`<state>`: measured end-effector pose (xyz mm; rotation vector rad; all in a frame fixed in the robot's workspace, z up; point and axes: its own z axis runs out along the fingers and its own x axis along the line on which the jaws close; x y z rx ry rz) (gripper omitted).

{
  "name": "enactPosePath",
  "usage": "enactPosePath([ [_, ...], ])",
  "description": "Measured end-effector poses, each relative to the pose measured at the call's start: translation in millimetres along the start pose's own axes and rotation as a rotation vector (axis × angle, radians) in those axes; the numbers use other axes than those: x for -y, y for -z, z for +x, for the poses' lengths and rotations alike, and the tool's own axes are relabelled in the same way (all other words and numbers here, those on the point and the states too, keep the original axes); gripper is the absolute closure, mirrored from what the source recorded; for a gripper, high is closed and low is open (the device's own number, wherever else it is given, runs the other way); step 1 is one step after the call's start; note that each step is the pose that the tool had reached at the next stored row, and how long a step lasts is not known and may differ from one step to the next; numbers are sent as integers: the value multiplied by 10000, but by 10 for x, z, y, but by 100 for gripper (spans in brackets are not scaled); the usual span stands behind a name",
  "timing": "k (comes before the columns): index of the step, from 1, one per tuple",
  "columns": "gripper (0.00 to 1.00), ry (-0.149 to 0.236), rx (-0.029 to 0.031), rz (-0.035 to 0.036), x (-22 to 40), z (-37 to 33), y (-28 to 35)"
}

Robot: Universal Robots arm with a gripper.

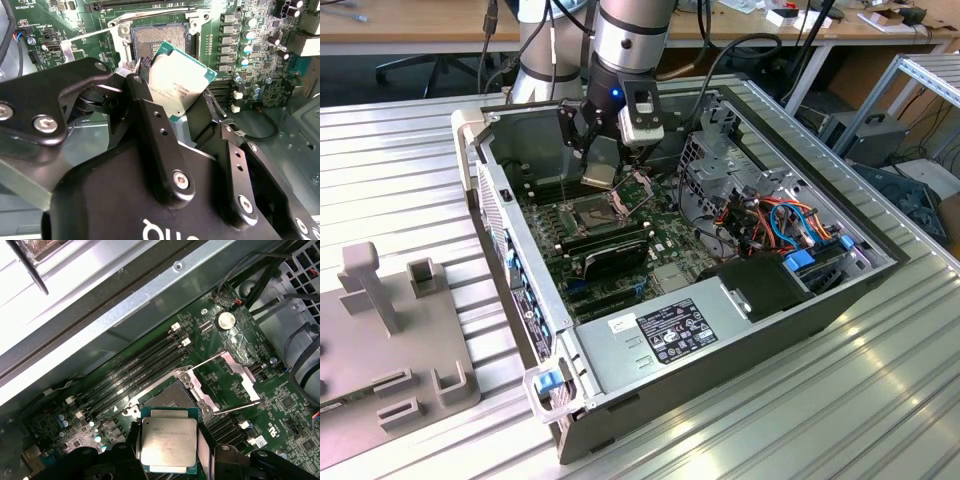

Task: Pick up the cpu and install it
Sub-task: 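Place the cpu into insertion slot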

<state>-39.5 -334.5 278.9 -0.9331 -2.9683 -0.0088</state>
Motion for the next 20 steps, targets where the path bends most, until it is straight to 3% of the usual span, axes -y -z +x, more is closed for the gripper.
enactPosePath([
  [14, 45, -41, 0, -2, 0, 0, 0],
  [17, 45, -272, -1, -8, 0, 0, -1],
  [19, 45, -745, -3, -22, 0, 0, -2],
  [20, 45, -757, -3, -23, 0, 0, -2],
])
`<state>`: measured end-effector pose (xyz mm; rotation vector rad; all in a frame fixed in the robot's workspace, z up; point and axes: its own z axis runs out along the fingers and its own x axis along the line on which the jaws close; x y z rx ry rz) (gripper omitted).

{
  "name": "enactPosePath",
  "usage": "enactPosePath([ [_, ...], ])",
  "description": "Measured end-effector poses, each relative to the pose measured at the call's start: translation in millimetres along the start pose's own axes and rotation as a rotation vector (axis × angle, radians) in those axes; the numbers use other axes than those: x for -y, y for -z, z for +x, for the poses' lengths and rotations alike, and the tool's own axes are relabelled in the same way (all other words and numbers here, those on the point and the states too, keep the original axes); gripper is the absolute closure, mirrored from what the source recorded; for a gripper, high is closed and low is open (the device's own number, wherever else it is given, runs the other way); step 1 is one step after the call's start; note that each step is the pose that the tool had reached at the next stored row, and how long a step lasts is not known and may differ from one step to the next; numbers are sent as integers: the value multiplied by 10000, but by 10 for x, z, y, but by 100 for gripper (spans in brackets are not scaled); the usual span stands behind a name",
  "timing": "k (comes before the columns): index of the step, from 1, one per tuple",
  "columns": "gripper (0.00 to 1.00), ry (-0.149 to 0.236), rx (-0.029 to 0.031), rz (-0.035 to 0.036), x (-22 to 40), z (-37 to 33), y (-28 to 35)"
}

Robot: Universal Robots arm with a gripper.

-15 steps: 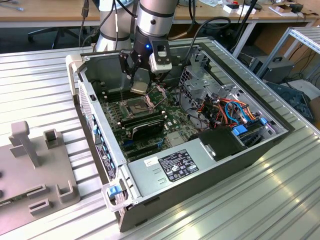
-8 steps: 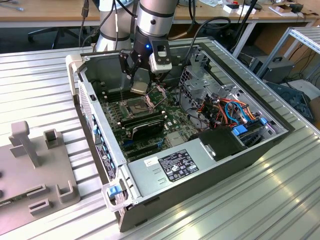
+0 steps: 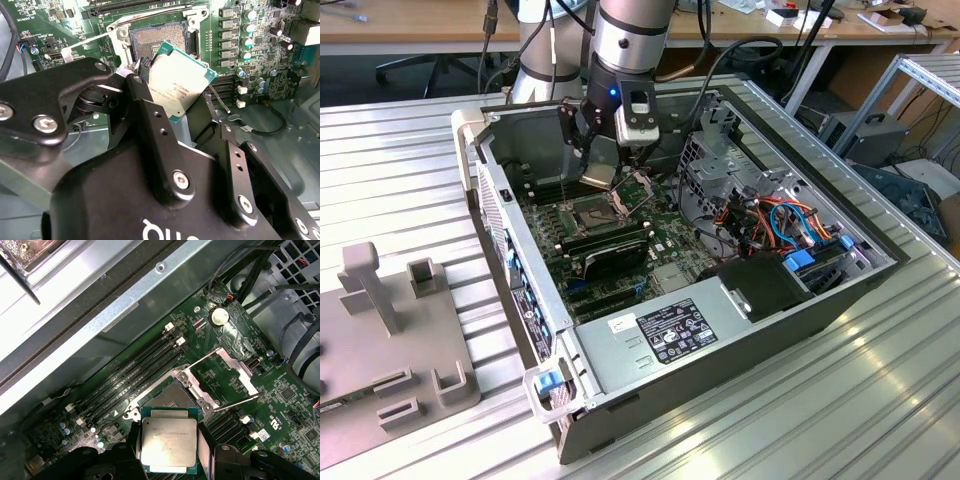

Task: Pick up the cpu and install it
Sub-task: 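Place the cpu into insertion slot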

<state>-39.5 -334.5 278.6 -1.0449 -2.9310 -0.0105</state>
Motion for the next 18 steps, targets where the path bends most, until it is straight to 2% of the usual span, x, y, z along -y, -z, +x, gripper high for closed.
enactPosePath([
  [14, 45, -31, 0, -1, 0, 0, 0],
  [18, 45, -404, -1, -13, 0, 0, -2],
])
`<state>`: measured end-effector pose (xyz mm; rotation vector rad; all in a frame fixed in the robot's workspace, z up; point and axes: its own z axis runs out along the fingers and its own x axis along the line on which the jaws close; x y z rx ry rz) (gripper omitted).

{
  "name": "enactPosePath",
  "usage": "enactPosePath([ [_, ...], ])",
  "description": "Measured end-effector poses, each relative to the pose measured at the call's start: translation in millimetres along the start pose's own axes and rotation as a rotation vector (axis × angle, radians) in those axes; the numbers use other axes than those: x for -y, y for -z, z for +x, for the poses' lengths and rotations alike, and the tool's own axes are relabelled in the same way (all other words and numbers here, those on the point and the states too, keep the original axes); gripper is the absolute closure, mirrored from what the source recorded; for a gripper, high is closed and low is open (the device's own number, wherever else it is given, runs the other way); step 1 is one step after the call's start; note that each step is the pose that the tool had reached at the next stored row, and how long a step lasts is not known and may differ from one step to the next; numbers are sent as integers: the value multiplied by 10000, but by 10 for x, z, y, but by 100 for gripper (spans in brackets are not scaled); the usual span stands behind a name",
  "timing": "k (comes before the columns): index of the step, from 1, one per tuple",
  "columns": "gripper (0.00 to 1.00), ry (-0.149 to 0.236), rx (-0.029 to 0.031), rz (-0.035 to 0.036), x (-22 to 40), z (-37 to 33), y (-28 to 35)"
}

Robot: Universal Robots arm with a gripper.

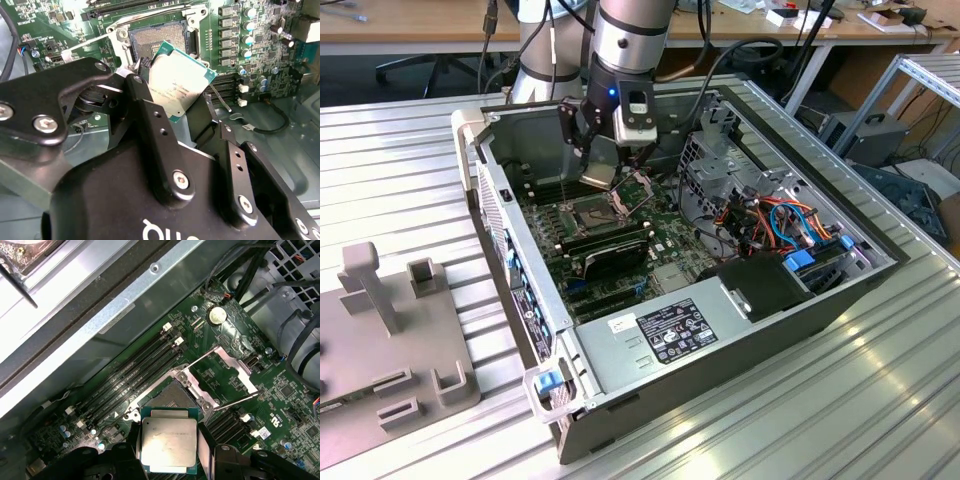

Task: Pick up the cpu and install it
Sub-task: 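Place the cpu into insertion slot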

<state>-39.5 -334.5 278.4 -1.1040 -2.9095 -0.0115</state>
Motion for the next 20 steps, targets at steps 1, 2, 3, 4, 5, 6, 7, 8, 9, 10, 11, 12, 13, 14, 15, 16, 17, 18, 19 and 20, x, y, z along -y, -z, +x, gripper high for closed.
enactPosePath([
  [1, 45, -106, -1, -3, 0, 0, -1],
  [2, 45, -167, -1, -5, 0, 0, -1],
  [3, 45, -172, -1, -4, 0, 0, 0],
  [4, 45, -174, -1, -4, 0, 0, 0],
  [5, 45, -175, -2, -5, 0, 0, -1],
  [6, 45, -176, -2, -5, 0, 0, -1],
  [7, 45, -186, -2, -5, 0, 0, -1],
  [8, 45, -287, -3, -8, 0, 0, -1],
  [9, 45, -411, -3, -12, 0, 0, -1],
  [10, 45, -544, -4, -17, 0, 0, -2],
  [11, 45, -751, -4, -22, 0, 0, -2],
  [12, 45, -925, -4, -28, 0, 0, -3],
  [13, 45, -1396, -6, -42, 0, 0, -4],
  [14, 45, -1616, -7, -49, 0, 0, -5],
  [15, 45, -1783, -8, -55, 0, 0, -6],
  [16, 45, -1987, -8, -60, 0, 0, -7],
  [17, 45, -2138, -9, -65, 0, 0, -7],
  [18, 45, -2282, -10, -69, 0, 0, -8],
  [19, 45, -2406, -9, -73, 0, 0, -8],
  [20, 45, -2628, -11, -79, 0, 0, -9],
])
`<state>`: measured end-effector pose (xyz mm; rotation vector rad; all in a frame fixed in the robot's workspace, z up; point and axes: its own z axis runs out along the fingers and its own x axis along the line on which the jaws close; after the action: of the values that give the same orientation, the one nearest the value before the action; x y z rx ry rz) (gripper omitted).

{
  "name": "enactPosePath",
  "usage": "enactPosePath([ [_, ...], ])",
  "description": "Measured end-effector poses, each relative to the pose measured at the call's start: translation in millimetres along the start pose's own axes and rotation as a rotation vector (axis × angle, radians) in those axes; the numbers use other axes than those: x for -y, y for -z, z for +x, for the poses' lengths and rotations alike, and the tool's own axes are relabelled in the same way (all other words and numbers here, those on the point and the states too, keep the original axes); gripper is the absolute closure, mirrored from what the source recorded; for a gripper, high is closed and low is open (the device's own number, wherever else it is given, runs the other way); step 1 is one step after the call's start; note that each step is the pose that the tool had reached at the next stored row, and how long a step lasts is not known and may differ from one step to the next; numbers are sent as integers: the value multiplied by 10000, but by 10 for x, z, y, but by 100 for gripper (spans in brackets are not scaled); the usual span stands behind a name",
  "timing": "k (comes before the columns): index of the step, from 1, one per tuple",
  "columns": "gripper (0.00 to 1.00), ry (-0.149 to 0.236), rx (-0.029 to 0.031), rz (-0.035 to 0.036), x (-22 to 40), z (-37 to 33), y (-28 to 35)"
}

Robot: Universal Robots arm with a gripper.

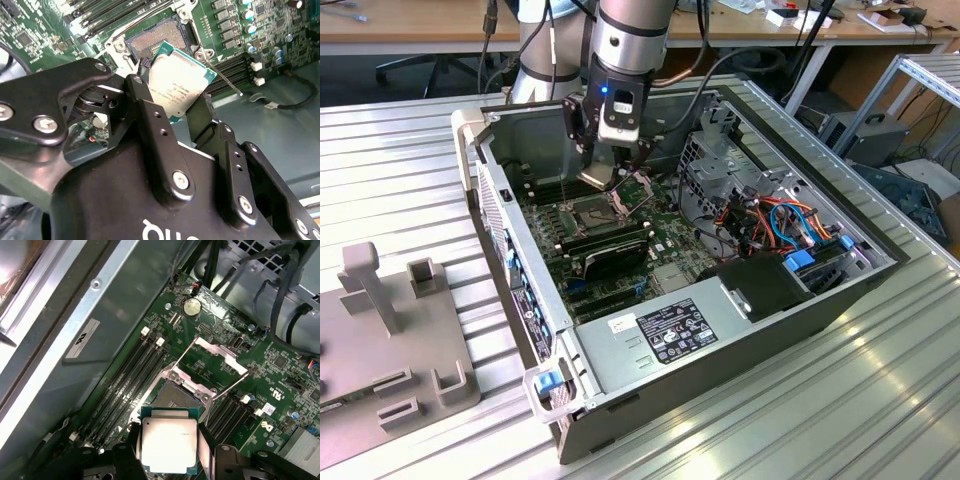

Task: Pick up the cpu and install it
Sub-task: 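Place the cpu into insertion slot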

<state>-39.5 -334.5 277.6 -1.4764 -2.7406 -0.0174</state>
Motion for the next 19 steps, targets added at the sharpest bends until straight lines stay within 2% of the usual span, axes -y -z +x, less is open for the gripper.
enactPosePath([
  [4, 45, -158, -1, -5, 0, 0, 0],
  [15, 45, -184, 0, -6, 0, 0, 0],
  [18, 45, -576, -2, -18, 0, 0, -2],
  [19, 45, -813, -2, -25, 0, 0, -3],
])
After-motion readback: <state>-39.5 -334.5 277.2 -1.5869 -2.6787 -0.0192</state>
